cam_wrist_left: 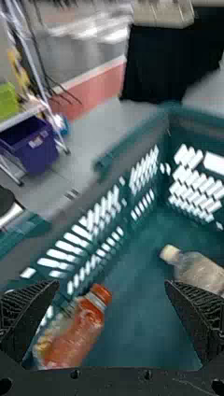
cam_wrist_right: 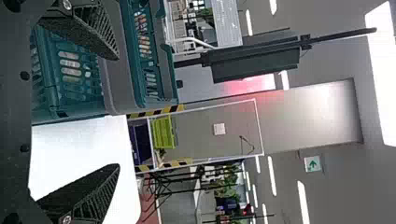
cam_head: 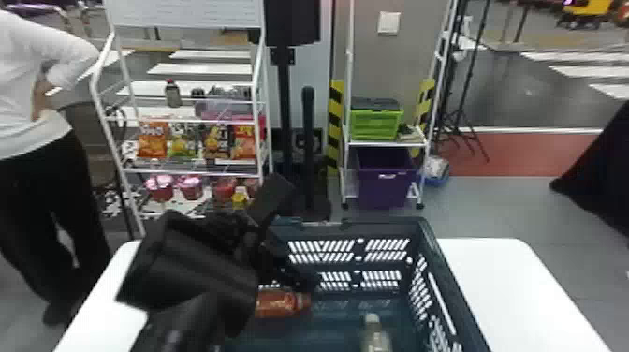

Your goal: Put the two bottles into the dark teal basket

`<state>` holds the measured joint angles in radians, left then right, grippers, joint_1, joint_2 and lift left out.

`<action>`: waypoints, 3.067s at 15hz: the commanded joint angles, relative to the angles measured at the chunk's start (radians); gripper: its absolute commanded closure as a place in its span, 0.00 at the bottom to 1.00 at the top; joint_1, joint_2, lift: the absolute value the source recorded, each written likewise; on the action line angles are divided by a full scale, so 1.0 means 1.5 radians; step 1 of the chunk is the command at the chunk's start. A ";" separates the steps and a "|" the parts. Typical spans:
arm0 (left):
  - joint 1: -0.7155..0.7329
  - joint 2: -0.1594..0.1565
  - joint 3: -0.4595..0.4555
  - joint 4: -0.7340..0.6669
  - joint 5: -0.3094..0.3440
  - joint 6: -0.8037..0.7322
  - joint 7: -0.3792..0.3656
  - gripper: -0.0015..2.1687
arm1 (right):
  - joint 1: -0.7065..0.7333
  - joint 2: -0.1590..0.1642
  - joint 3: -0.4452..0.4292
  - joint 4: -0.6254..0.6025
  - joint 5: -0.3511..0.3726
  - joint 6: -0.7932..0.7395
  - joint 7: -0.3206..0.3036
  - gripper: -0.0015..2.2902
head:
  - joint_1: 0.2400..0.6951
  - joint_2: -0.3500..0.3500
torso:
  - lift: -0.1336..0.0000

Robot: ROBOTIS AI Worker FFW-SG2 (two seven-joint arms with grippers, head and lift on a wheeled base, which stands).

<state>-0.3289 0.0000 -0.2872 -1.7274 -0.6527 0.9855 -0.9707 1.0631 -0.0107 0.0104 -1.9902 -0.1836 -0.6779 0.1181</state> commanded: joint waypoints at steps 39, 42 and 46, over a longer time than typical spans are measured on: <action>0.929 -0.002 0.117 -0.238 0.365 -1.003 0.687 0.04 | 0.058 0.008 -0.184 -0.210 -0.071 0.331 0.299 0.03 | 0.57 0.50 | 1.00; 0.927 -0.002 0.101 -0.226 0.365 -1.003 0.709 0.04 | 0.058 0.008 -0.185 -0.207 -0.071 0.331 0.299 0.03 | 0.57 0.50 | 1.00; 0.928 -0.002 0.097 -0.221 0.365 -1.005 0.712 0.04 | 0.058 0.008 -0.193 -0.202 -0.078 0.327 0.307 0.03 | 0.57 0.50 | 1.00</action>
<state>1.0597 0.0000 -0.1408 -2.0572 -0.1058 -0.5220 0.0967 1.1503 0.0000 -0.2738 -2.2959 -0.2938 -0.1853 0.5744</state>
